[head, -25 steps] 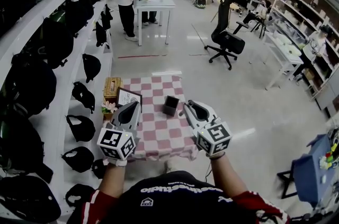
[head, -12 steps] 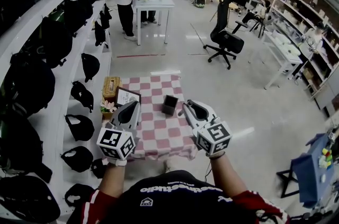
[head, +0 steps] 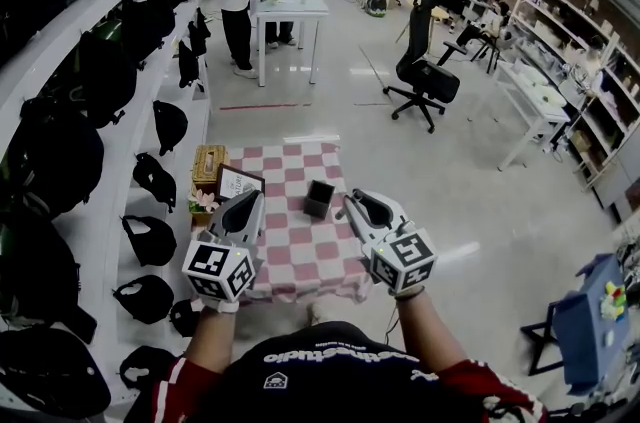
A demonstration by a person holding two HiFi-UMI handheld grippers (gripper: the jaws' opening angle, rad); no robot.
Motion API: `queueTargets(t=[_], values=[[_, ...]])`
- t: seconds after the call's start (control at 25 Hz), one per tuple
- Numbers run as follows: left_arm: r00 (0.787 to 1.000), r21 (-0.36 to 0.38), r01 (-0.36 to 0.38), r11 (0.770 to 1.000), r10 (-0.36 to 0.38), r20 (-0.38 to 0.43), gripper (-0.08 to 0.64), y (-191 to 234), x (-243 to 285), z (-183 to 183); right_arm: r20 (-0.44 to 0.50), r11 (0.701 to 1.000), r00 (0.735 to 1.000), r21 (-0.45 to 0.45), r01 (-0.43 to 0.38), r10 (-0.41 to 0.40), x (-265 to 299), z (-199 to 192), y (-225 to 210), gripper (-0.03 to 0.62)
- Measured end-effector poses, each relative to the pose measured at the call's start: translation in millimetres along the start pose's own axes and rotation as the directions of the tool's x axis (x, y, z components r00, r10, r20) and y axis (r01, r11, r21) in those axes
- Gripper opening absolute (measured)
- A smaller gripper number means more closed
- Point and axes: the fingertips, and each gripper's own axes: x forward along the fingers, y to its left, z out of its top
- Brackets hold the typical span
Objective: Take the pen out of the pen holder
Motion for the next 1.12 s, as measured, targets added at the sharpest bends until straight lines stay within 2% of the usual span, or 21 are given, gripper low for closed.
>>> queueTargets(t=[1.12], values=[[1.000, -0.010, 0.020, 1.000, -0.020, 0.000, 0.006, -16.0, 3.8, -2.9, 0.006, 1.000, 1.000, 0.001, 0.021, -0.021, -16.4, -0.4, -5.7, 0.075]])
